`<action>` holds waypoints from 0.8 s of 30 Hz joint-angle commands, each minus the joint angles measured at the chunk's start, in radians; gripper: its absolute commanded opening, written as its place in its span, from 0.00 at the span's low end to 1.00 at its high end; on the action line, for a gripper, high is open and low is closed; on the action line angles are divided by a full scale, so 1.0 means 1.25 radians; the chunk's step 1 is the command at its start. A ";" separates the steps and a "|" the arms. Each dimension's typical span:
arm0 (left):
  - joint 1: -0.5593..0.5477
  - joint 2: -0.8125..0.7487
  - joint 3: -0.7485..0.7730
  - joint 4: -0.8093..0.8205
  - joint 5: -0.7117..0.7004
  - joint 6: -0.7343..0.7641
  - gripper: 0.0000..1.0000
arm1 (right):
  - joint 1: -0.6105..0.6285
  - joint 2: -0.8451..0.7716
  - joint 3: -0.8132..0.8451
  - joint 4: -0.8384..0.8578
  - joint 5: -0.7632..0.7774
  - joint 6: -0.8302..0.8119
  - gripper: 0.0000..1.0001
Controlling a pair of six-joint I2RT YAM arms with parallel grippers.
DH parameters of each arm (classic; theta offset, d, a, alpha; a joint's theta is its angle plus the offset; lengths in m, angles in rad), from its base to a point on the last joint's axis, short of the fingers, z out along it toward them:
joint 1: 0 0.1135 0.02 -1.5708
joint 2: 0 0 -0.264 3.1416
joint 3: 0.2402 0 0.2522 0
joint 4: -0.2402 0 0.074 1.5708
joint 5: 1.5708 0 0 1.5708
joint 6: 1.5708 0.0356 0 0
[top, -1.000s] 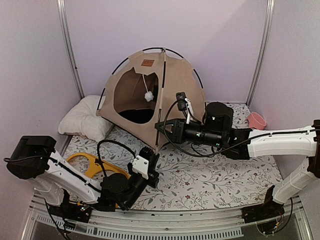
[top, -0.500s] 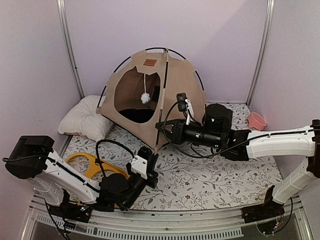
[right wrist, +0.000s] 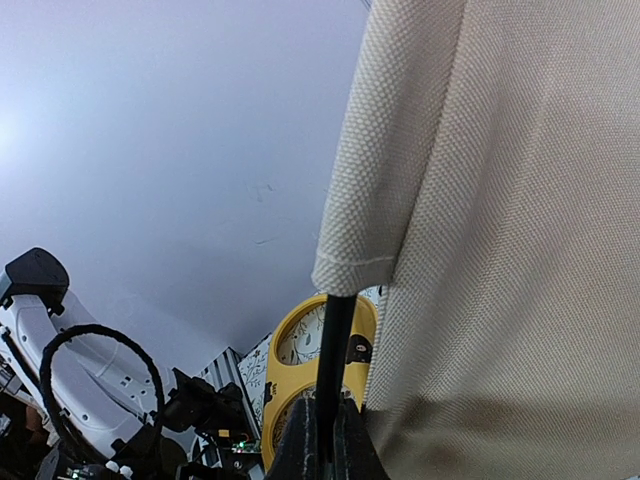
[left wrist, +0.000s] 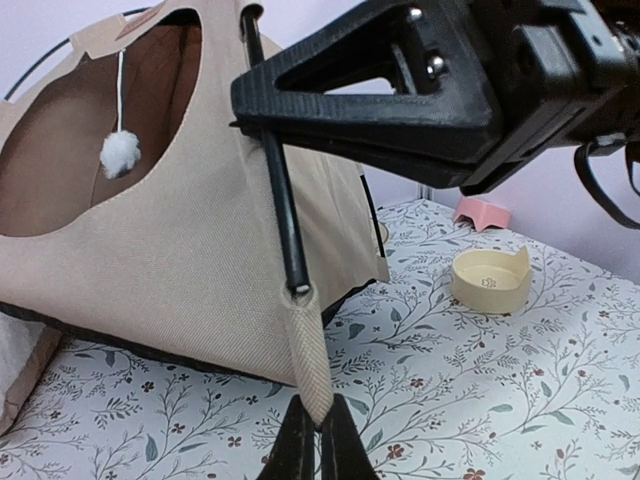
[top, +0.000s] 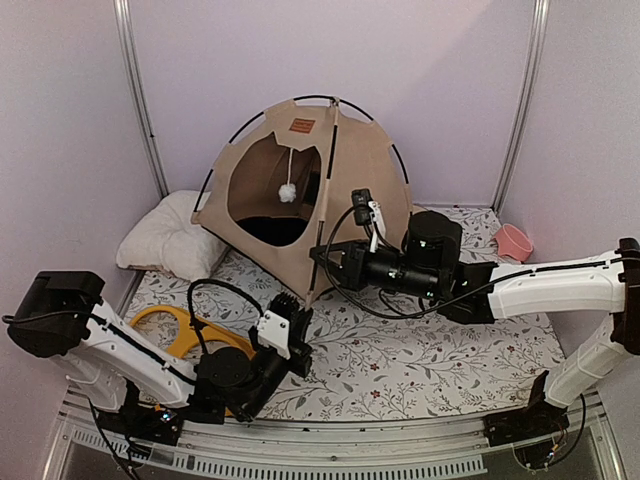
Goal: Set up the pet tent
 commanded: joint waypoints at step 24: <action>-0.012 -0.055 -0.003 -0.048 0.086 0.003 0.00 | -0.003 0.013 -0.012 0.082 0.113 -0.020 0.00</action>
